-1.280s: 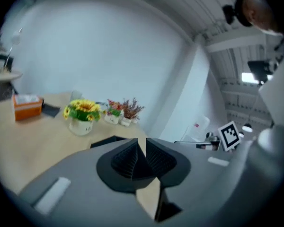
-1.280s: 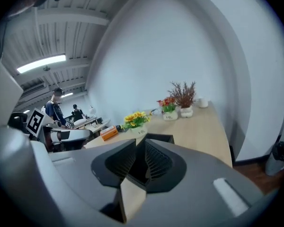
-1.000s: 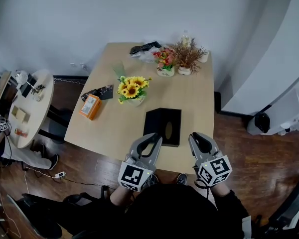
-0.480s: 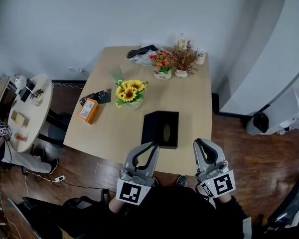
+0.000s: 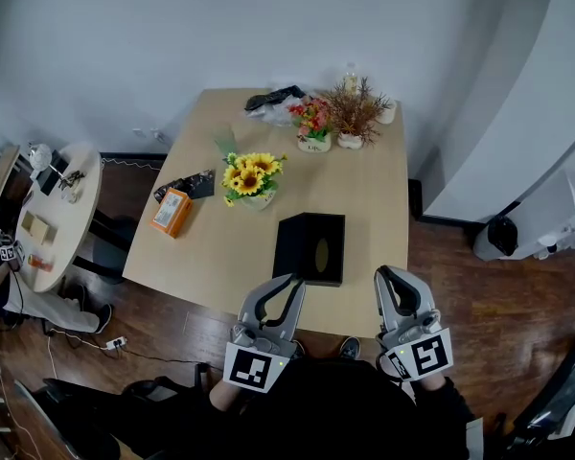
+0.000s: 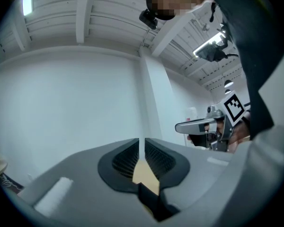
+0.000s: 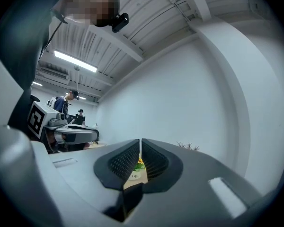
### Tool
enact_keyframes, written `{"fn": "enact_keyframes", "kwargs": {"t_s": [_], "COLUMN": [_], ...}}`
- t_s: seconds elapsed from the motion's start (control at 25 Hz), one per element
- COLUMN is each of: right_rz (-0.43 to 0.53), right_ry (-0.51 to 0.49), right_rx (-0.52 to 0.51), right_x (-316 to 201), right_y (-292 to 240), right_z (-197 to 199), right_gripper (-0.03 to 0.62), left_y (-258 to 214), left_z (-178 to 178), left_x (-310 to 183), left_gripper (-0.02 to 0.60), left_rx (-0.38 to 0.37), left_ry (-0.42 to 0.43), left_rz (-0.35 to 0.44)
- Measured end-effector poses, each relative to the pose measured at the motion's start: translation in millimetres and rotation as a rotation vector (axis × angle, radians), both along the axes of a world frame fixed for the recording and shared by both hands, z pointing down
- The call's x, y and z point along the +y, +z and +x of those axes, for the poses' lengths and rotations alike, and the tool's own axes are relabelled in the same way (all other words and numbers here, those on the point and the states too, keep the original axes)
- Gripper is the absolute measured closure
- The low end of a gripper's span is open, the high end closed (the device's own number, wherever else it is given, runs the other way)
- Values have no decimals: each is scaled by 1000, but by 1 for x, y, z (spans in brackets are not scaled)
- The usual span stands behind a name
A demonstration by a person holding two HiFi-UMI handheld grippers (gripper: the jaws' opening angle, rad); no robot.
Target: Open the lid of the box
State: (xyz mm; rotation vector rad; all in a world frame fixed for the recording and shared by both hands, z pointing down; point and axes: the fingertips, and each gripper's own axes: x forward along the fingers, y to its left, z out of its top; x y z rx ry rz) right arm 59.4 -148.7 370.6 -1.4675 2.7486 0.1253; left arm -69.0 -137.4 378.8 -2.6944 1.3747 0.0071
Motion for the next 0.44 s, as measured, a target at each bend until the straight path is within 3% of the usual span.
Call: {"fn": "enact_keyframes", "kwargs": {"t_s": [0.44], "right_rz": [16], "right_ry": [2], "right_rx": [17], "right_x": [1], "right_y": [-1], "right_z": [-2], "right_gripper": [579], "left_y": [1], "left_z": [-2], "left_x": [0], "left_gripper": [565], "left_rx": [-12], "left_ry": [-5], "left_rz": [-4]}}
